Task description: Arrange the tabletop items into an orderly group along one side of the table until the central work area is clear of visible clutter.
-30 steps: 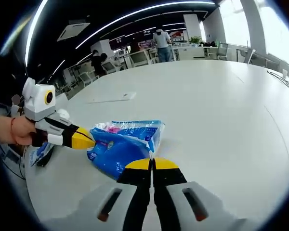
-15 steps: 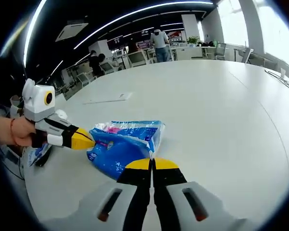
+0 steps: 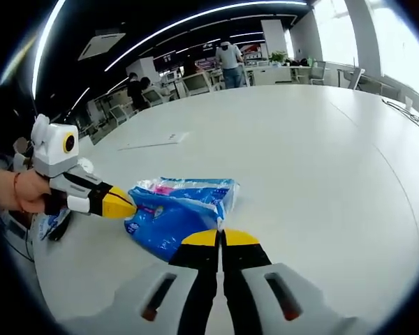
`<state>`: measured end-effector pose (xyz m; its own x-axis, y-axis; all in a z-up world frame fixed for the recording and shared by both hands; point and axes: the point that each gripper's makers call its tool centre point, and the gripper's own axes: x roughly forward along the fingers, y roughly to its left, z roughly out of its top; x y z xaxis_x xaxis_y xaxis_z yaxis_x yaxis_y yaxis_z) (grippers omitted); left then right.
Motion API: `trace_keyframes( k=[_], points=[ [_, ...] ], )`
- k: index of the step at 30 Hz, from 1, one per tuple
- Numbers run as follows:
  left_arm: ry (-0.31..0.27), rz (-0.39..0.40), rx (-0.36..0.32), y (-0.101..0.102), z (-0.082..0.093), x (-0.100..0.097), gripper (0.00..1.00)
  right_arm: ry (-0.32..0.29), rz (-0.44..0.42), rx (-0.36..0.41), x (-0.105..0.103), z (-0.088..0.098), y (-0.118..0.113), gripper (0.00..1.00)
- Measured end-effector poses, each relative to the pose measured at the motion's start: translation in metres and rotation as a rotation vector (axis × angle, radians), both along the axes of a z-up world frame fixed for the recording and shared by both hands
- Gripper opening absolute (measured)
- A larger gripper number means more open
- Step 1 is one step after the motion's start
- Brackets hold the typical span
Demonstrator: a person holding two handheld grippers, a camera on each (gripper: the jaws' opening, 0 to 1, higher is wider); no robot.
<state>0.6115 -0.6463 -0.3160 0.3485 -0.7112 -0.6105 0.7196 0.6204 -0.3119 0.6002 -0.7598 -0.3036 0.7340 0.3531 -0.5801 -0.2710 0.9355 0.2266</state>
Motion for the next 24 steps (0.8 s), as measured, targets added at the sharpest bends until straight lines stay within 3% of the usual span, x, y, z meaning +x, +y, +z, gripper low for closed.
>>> trace_keyframes(
  k=[13,24],
  points=[
    [-0.002,-0.003,-0.005,-0.0008,-0.0018,0.0005,0.0,0.007,-0.009,-0.009,-0.0005,-0.0063,-0.0027,0.01],
    [0.014,-0.004,-0.017,0.0002,-0.0019,-0.0018,0.08,0.005,-0.03,0.0,-0.0021,-0.0076,-0.0037,0.05]
  ],
)
